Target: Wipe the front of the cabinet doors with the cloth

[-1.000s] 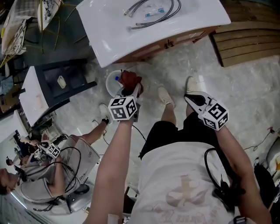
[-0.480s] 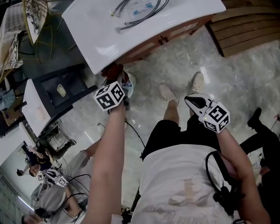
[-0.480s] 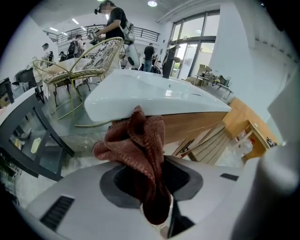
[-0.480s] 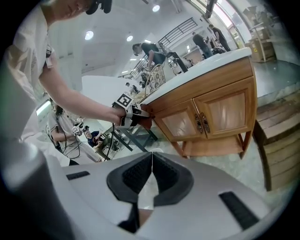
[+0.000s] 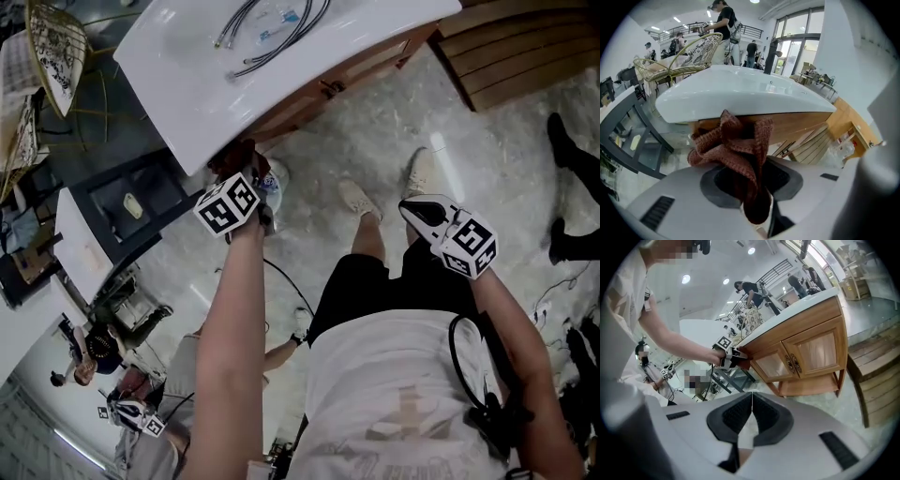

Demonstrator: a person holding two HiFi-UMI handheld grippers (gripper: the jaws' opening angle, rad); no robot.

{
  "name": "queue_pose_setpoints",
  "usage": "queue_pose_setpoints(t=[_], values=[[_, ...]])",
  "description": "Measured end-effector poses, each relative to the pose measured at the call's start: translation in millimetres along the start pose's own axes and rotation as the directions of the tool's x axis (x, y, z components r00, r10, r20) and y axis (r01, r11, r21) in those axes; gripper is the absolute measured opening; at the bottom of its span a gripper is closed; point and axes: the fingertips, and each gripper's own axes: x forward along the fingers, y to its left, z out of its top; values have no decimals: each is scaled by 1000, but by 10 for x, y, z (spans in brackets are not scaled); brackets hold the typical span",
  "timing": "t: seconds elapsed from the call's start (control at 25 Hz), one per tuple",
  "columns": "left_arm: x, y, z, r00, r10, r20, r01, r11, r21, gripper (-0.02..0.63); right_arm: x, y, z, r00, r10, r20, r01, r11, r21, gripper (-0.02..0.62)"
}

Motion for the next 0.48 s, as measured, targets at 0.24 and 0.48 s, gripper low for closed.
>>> queue_pose_setpoints(t=[0.24, 0.48], values=[[207, -378, 60, 997, -80, -23, 81, 995, 53, 118, -73, -125, -3, 1000, -6, 12, 6, 1000, 16, 14], [466, -1066, 131, 978, -205, -44, 208, 972, 110, 118, -115, -272, 25, 1000, -12, 23, 11, 1000, 28, 14]])
